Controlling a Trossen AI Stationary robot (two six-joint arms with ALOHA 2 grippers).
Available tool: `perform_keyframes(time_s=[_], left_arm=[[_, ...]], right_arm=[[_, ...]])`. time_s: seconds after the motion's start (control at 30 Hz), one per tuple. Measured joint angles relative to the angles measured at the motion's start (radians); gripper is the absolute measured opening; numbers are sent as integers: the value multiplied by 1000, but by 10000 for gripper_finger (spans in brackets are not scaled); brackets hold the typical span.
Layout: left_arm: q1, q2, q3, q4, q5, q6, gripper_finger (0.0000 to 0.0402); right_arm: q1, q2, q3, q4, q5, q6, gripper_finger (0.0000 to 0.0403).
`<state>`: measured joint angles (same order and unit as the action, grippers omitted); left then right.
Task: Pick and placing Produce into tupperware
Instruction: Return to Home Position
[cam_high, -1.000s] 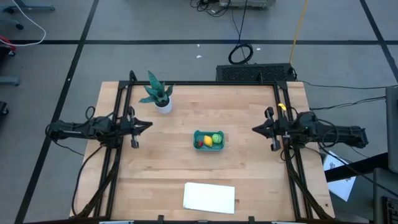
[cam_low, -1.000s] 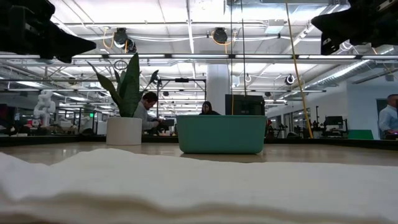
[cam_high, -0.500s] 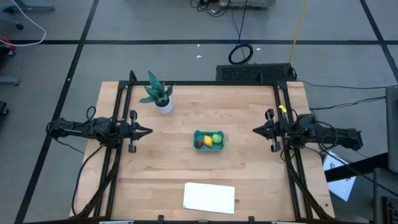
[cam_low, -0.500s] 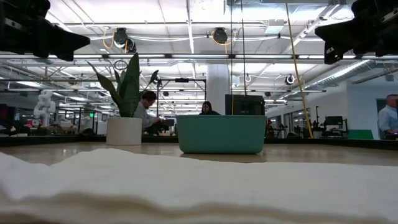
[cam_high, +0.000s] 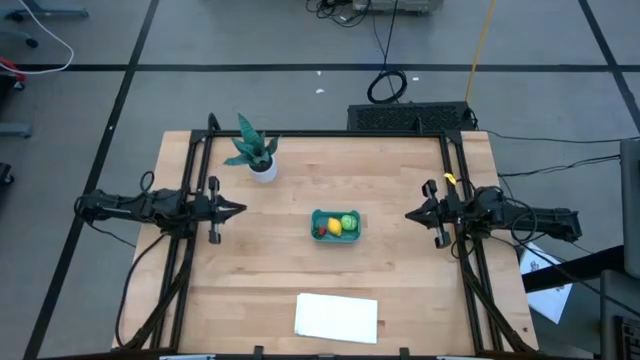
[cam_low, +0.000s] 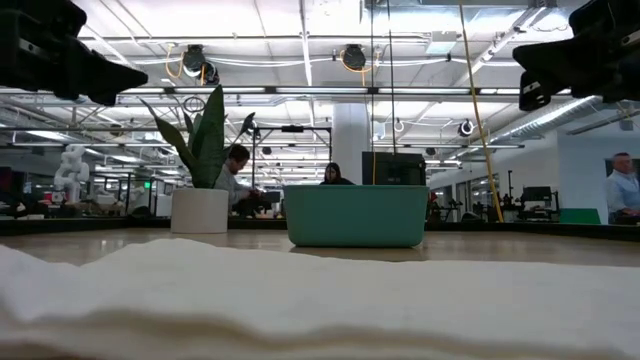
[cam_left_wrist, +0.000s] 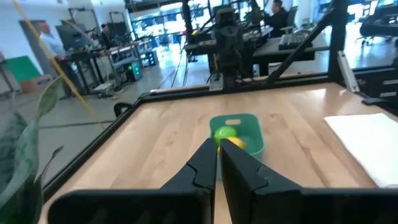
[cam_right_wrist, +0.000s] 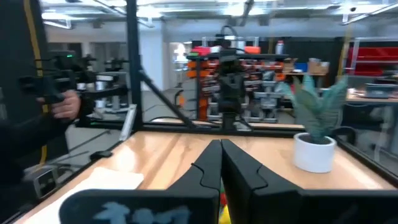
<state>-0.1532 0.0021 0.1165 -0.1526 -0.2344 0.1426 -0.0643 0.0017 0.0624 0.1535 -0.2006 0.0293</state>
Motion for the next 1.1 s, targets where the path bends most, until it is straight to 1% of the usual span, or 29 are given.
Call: perform_keyframes(time_s=[0.1, 0.33, 0.5, 1.1], left_arm=[[0, 0, 0, -19, -30, -7, 26], [0, 0, 0, -68, -54, -17, 26], [0, 0, 0, -76, -60, -15, 26], [1, 0, 0, -69, -61, -21, 26]], right_arm=[[0, 0, 0, -10, -17, -6, 0], [0, 0, -1, -39, -17, -10, 0], [0, 0, -1, -68, -18, -9, 0], [0, 0, -2, -67, -18, 9, 0]])
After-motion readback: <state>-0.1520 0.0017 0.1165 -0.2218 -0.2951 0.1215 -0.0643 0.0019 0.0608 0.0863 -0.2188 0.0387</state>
